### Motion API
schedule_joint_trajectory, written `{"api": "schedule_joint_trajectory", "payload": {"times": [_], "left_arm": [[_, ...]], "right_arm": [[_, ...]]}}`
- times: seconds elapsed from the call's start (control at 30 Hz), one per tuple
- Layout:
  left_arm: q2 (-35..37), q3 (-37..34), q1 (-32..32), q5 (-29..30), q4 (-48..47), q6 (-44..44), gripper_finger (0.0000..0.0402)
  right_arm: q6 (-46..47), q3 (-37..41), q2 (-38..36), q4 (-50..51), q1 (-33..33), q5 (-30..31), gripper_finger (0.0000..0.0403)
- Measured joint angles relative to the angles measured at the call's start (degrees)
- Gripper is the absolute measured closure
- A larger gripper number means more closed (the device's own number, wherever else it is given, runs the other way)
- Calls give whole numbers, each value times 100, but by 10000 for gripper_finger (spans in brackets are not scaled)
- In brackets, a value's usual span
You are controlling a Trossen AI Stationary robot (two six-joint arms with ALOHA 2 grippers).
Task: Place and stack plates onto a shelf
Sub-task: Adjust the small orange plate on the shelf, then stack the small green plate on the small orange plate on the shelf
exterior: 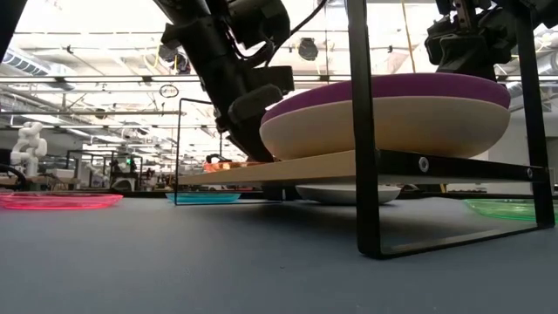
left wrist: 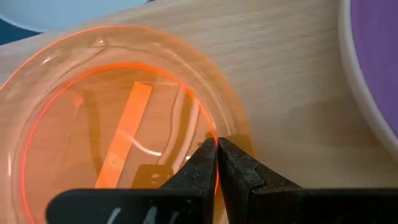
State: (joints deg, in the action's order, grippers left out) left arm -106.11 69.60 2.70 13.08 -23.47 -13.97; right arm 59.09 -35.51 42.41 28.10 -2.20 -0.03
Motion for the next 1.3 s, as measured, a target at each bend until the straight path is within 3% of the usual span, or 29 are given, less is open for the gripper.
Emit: {"api": "schedule_joint_trajectory", "payload": {"times": [0.23, 0.43, 0.63, 0.77, 1.07, 1.3], "left_arm": [[231, -11, 7, -7, -39, -11, 378], [595, -2, 7, -146, 224, -202, 378], [1119, -2, 7, -164, 202, -402, 378], [1469, 0, 23, -166, 219, -511, 378], [2094, 2, 158, -164, 278, -700, 378], [2185, 2, 310, -158, 251, -1073, 378]], "right_arm": [[219, 0, 0, 245, 0, 177, 403], [524, 0, 7, 1186, 0, 105, 403], [590, 0, 4, 1975, 30, -240, 403], [454, -77, 70, 2022, 215, -825, 403], [-589, -439, 1044, 2766, 919, -1515, 394], [-1869, -437, 2010, 3113, 1608, -1810, 325]]}}
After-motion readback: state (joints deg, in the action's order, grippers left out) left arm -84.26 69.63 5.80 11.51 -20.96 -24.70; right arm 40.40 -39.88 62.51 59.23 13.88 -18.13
